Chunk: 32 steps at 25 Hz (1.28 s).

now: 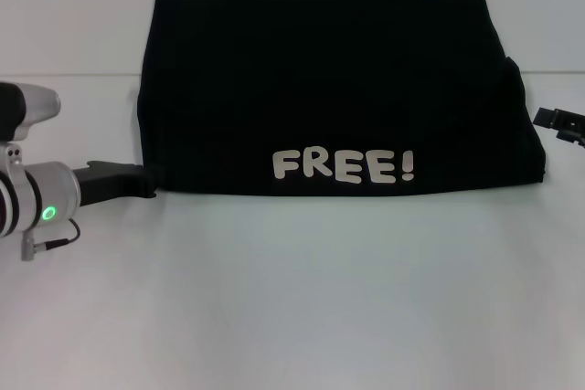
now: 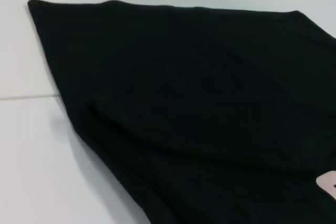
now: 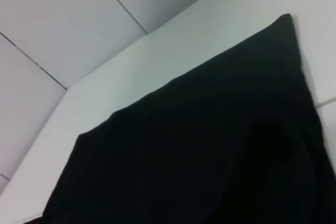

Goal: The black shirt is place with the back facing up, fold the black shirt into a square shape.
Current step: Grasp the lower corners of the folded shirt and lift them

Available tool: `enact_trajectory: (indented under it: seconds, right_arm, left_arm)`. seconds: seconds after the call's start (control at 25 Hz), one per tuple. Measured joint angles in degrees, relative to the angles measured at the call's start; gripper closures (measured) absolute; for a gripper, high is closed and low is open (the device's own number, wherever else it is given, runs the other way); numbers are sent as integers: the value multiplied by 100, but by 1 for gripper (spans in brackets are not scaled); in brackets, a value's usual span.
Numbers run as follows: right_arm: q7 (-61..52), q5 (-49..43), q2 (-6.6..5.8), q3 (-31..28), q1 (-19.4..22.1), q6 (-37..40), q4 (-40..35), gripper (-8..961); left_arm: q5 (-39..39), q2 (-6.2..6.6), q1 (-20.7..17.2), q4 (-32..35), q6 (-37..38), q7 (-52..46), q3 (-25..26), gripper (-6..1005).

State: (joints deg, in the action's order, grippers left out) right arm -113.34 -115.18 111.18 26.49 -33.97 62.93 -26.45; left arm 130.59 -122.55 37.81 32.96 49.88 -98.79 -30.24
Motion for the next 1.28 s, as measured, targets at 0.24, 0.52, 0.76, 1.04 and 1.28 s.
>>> enact_trajectory:
  seconds: [0.24, 0.52, 0.76, 1.04, 1.28]
  right_arm:
    - [-337, -621, -175, 26, -66, 0, -5, 308]
    - [-578, -1356, -143, 72, -273, -368, -6, 309]
    - [-554, -1365, 95, 409, -426, -882, 24, 311]
    - [-562, -1367, 176, 693, -514, -1153, 60, 312]
    - [-465, -1367, 158, 698, -449, -1146, 62, 617]
  left_arm:
    - [4, 90, -52, 272, 288, -176, 2, 995]
    - [4, 134, -74, 352, 474, -201, 10, 994]
    - [1, 142, -43, 320, 451, -185, 0, 994]
    - [1, 143, -35, 316, 425, -178, 0, 995]
    - [1, 143, -42, 309, 408, -168, 1, 995]
